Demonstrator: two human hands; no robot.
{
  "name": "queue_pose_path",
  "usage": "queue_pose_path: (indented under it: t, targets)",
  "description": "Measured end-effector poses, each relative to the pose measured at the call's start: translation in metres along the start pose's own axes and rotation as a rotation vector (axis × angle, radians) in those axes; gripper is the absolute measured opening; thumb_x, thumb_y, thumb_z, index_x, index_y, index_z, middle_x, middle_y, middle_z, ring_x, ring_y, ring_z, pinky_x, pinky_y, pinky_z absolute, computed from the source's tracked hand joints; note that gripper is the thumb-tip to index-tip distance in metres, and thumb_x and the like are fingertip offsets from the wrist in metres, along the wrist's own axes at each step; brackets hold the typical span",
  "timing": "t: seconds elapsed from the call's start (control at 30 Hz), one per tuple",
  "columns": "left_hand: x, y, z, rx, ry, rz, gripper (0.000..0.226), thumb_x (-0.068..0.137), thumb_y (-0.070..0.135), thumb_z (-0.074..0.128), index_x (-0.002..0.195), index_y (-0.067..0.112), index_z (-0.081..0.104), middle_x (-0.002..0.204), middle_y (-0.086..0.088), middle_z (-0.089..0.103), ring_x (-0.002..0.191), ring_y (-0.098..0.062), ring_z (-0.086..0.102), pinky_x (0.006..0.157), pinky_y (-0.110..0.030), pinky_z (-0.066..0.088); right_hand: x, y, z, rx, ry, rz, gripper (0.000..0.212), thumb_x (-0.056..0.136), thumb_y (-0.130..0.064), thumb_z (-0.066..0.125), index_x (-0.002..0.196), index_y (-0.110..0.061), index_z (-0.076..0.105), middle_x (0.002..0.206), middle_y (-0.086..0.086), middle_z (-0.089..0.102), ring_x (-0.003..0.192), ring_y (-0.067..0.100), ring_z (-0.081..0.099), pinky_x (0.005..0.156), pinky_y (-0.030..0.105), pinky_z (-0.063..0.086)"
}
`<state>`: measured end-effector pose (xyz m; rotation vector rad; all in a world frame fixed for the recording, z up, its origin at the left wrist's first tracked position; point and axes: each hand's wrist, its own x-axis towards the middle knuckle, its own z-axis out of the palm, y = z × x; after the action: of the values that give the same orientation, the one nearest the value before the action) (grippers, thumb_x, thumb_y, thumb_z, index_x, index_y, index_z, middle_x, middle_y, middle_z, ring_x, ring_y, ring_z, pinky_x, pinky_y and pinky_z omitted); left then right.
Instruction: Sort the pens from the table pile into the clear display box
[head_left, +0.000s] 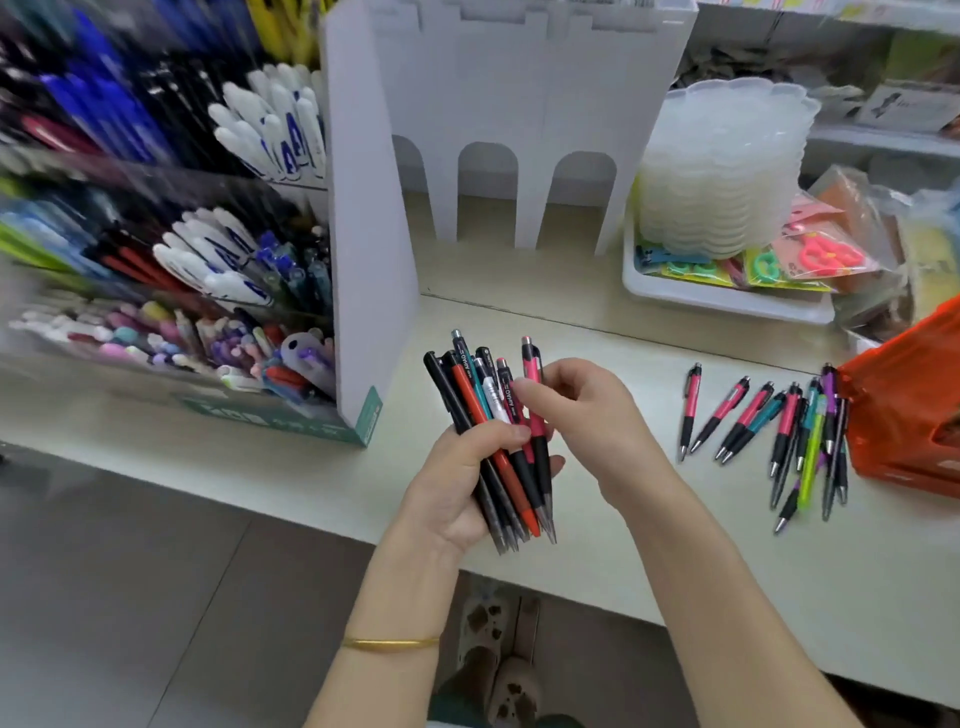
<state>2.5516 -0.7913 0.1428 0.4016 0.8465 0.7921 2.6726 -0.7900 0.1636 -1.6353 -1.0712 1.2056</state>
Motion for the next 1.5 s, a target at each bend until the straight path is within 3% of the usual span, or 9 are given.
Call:
queue_pose_path:
  t: [0.23, 0.47, 0.6, 0.8, 1.03, 1.17, 1.27, 1.43, 1.5]
  targets:
    - [-0.067, 0.024, -0.034, 0.139, 0.083, 0.153, 0.018, 0.089, -0.010, 0.047, 0.094, -0.003, 0.062, 0.073, -0.017, 0.070, 0.064, -0.025, 0.070, 0.062, -0.035, 0.060, -0.025, -0.038, 0.039, -0.097, -0.448, -0.051, 0.016, 0.084, -0.011, 0.070, 0.072, -0.009, 0.061, 0.050, -0.005, 0.055, 0.044, 0.010, 0.045, 0.042, 0.021, 0.032]
    - [-0.107, 0.095, -0.089, -0.001, 0.192, 0.262, 0.023, 0.087, -0.003, 0.053, 0.108, -0.003, 0.061, 0.085, -0.022, 0.070, 0.070, -0.033, 0.070, 0.067, -0.040, 0.060, -0.018, -0.100, 0.126, -0.157, -0.526, -0.245, 0.018, 0.087, -0.019, 0.068, 0.078, -0.006, 0.059, 0.059, 0.010, 0.062, 0.048, 0.015, 0.051, 0.044, 0.025, 0.037]
    - [-0.104, 0.151, -0.135, -0.095, 0.273, 0.290, 0.015, 0.084, 0.000, 0.060, 0.097, 0.007, 0.061, 0.081, -0.014, 0.064, 0.075, -0.027, 0.063, 0.075, -0.040, 0.055, 0.003, -0.145, 0.178, -0.075, -0.358, -0.382, 0.024, 0.093, -0.019, 0.061, 0.075, -0.011, 0.048, 0.045, -0.007, 0.051, 0.038, 0.012, 0.043, 0.040, 0.023, 0.035]
    - [-0.094, 0.247, -0.187, -0.093, 0.187, 0.353, 0.011, 0.091, -0.003, 0.052, 0.093, 0.008, 0.053, 0.053, -0.006, 0.056, 0.044, -0.014, 0.058, 0.046, -0.028, 0.053, 0.048, -0.205, 0.254, 0.118, 0.105, -0.619, 0.023, 0.093, -0.022, 0.062, 0.079, -0.010, 0.047, 0.066, 0.012, 0.060, 0.046, 0.013, 0.054, 0.042, 0.026, 0.045]
    - [-0.075, 0.327, -0.234, 0.041, 0.010, 0.227, 0.010, 0.090, -0.003, 0.055, 0.094, 0.006, 0.051, 0.057, -0.006, 0.058, 0.047, -0.016, 0.058, 0.049, -0.026, 0.053, 0.094, -0.227, 0.320, -0.136, 0.631, -0.785, 0.025, 0.091, -0.029, 0.062, 0.076, -0.026, 0.042, 0.071, -0.005, 0.056, 0.069, 0.021, 0.060, 0.069, 0.045, 0.051]
    - [-0.068, 0.340, -0.244, 0.040, -0.117, 0.142, 0.013, 0.089, -0.004, 0.055, 0.099, 0.004, 0.052, 0.062, -0.006, 0.059, 0.052, -0.015, 0.058, 0.051, -0.026, 0.053, 0.109, -0.223, 0.338, -0.439, 0.641, -0.730, 0.021, 0.090, -0.025, 0.064, 0.084, -0.018, 0.045, 0.078, -0.001, 0.051, 0.074, 0.017, 0.047, 0.065, 0.022, 0.030]
    - [-0.064, 0.345, -0.248, 0.055, -0.182, 0.115, 0.020, 0.082, -0.007, 0.063, 0.100, 0.003, 0.057, 0.068, -0.006, 0.063, 0.058, -0.015, 0.061, 0.053, -0.027, 0.054, 0.114, -0.222, 0.349, -0.732, 0.626, -0.604, 0.021, 0.092, -0.029, 0.061, 0.091, -0.014, 0.047, 0.084, 0.002, 0.055, 0.076, 0.022, 0.052, 0.062, 0.025, 0.027]
    - [-0.063, 0.349, -0.256, 0.070, -0.279, 0.083, 0.022, 0.069, 0.000, 0.062, 0.091, 0.005, 0.065, 0.071, -0.007, 0.064, 0.057, -0.017, 0.061, 0.050, -0.027, 0.053, 0.112, -0.231, 0.360, -0.981, 0.664, -0.517, 0.049, 0.095, -0.025, 0.057, 0.137, -0.015, 0.034, 0.089, 0.004, 0.060, 0.070, 0.027, 0.059, 0.053, 0.032, 0.039]
    - [-0.064, 0.349, -0.257, 0.077, -0.324, 0.083, 0.018, 0.069, 0.000, 0.063, 0.084, 0.008, 0.069, 0.070, -0.006, 0.062, 0.056, -0.017, 0.060, 0.049, -0.028, 0.052, 0.116, -0.228, 0.363, -1.091, 0.655, -0.494, 0.040, 0.097, -0.018, 0.054, 0.133, -0.015, 0.037, 0.092, 0.005, 0.061, 0.067, 0.027, 0.056, 0.050, 0.032, 0.037]
